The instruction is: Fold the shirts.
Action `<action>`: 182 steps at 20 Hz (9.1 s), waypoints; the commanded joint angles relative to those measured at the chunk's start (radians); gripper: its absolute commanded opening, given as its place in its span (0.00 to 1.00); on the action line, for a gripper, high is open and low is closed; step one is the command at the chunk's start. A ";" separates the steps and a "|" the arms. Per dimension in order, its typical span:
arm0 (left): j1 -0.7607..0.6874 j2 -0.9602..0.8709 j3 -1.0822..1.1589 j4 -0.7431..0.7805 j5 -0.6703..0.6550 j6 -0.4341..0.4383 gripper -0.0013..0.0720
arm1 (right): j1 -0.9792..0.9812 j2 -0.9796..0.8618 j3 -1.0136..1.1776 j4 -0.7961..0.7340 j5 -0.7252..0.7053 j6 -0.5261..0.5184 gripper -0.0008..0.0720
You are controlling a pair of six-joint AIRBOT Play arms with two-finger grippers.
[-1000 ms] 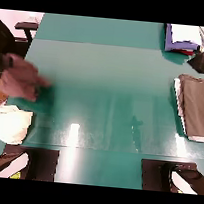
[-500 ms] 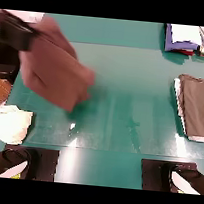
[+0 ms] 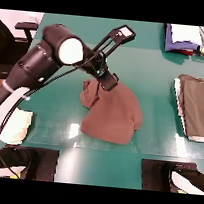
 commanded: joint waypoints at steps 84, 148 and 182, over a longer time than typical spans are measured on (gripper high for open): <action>0.515 0.092 -0.022 0.080 -0.045 -0.051 0.05 | -0.100 -0.297 -0.201 0.147 -0.063 -0.189 0.04; 0.798 0.527 -1.035 -0.420 0.145 -0.043 0.05 | -0.608 0.166 -1.386 0.212 -0.024 -0.230 0.78; 0.798 0.796 0.316 -0.388 0.132 -0.105 0.05 | -0.554 0.304 0.065 0.304 0.042 -0.251 0.04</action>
